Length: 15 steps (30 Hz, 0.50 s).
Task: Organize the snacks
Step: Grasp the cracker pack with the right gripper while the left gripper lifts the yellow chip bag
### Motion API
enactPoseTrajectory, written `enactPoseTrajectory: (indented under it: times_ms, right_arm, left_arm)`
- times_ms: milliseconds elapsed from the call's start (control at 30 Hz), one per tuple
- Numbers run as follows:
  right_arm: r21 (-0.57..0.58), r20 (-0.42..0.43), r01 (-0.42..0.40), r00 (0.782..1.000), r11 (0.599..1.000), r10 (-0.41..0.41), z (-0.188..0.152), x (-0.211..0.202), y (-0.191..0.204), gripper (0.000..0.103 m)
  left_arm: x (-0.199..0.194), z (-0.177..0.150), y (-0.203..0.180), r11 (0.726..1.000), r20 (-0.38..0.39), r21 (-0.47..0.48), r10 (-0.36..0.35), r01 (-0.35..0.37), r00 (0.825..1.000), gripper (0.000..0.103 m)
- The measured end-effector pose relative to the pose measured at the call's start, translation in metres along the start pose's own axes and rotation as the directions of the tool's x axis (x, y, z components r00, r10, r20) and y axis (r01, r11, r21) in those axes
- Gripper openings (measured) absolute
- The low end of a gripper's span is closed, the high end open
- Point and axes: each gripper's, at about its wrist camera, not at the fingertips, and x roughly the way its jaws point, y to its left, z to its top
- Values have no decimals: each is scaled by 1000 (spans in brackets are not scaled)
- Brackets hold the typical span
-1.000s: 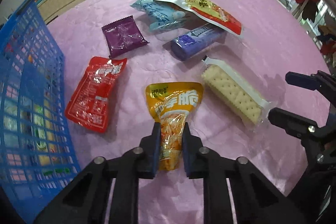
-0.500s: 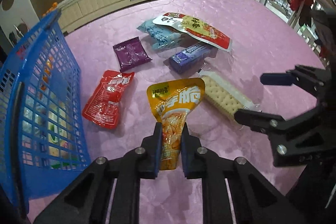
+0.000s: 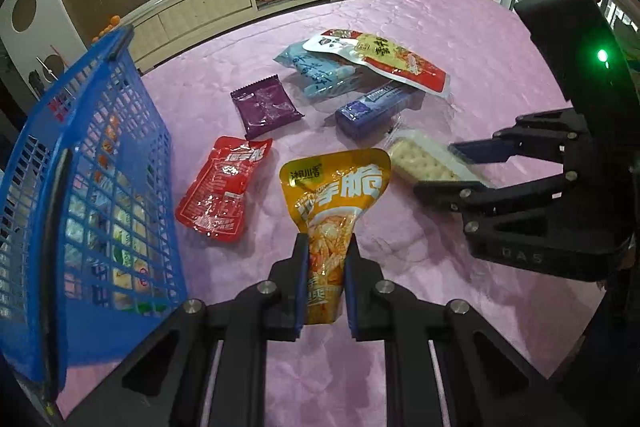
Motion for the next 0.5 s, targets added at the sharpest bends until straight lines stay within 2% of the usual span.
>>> enactPoseTrajectory:
  times_ms: [167, 267, 500]
  right_arm:
    - [9, 41, -12, 999, 1000, 12, -6, -26, 3, 47]
    - [7, 78, -6, 997, 1000, 6, -9, -50, 7, 47]
    - [10, 169, 14, 985, 1000, -15, -1, -105, 19, 47]
  left_arm:
    - [-17, 0, -2, 1000, 29, -1, -2, 2, 1000, 14]
    - [-33, 2, -7, 999, 62, 32, 15, -17, 998, 14]
    - [-80, 11, -1, 1000, 153, 19, 0, -3, 988, 14]
